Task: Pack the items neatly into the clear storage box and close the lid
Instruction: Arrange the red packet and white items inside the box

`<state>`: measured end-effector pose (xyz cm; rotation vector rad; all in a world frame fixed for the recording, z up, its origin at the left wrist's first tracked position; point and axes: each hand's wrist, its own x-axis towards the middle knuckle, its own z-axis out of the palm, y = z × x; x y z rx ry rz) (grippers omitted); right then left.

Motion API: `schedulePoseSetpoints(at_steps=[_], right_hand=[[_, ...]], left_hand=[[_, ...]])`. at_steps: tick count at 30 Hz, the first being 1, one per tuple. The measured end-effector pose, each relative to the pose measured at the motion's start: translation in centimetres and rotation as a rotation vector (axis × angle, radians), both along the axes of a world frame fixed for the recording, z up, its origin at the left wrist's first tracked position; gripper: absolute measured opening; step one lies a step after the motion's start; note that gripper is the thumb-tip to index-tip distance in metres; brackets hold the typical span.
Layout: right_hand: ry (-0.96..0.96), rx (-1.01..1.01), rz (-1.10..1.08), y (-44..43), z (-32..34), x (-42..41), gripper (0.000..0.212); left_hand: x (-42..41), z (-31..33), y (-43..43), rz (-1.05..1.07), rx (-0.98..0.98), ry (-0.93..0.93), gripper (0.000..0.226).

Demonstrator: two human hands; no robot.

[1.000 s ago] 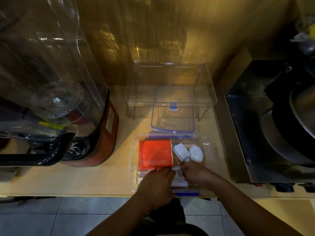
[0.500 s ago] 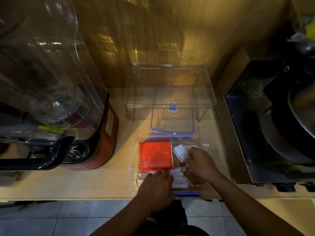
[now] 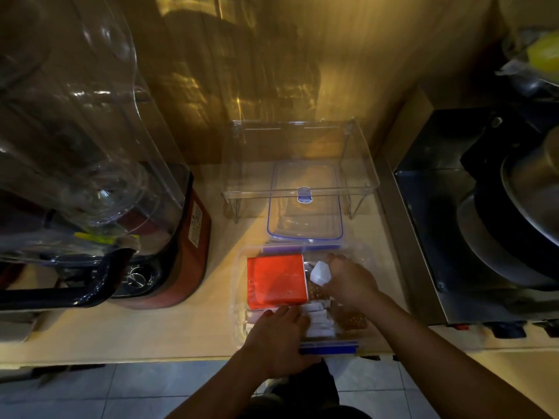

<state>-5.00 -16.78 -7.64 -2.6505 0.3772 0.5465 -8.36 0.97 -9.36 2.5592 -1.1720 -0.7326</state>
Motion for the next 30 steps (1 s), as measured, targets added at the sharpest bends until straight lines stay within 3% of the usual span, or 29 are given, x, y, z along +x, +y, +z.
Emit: schedulePoseSetpoints(at_steps=[3, 5, 8, 12, 16, 18, 22, 28, 30], right_hand=[[0.126, -0.059, 0.207, -1.4, 1.7, -1.1, 0.034], [0.186, -0.066, 0.338, -1.9, 2.3, -1.9, 0.032], [0.303, 0.056, 0.425, -2.0, 2.3, -2.9, 0.032], [0.404, 0.112, 0.398, -1.7, 1.9, -3.2, 0.03], [0.194, -0.224, 0.358, -1.2, 0.7, -3.0, 0.036], [0.152, -0.279, 0.339, -0.9, -0.2, -3.1, 0.036], [0.171, -0.294, 0.305, -0.7, -1.8, -2.9, 0.031], [0.3, -0.263, 0.357, -0.9, -1.6, -1.7, 0.045], [0.303, -0.276, 0.392, -1.1, -1.1, -1.6, 0.041]], left_hand=[[0.3, 1.1, 0.2, 0.0, -0.207, 0.166, 0.05], [0.4, 1.7, 0.2, 0.116, -0.325, 0.232, 0.042], [0.5, 1.6, -0.1, 0.168, -0.405, 0.078, 0.043], [0.8, 0.6, -1.0, 0.051, -0.324, -0.015, 0.037], [0.7, -0.1, -1.6, 0.041, -0.266, 0.086, 0.039], [0.8, -0.2, -1.7, 0.01, -0.228, 0.121, 0.039], [1.0, -0.4, -1.7, 0.024, -0.161, 0.139, 0.04], [1.0, 0.1, -1.7, 0.037, -0.179, 0.172, 0.032], [0.8, 0.4, -1.8, 0.052, -0.186, 0.174, 0.031]])
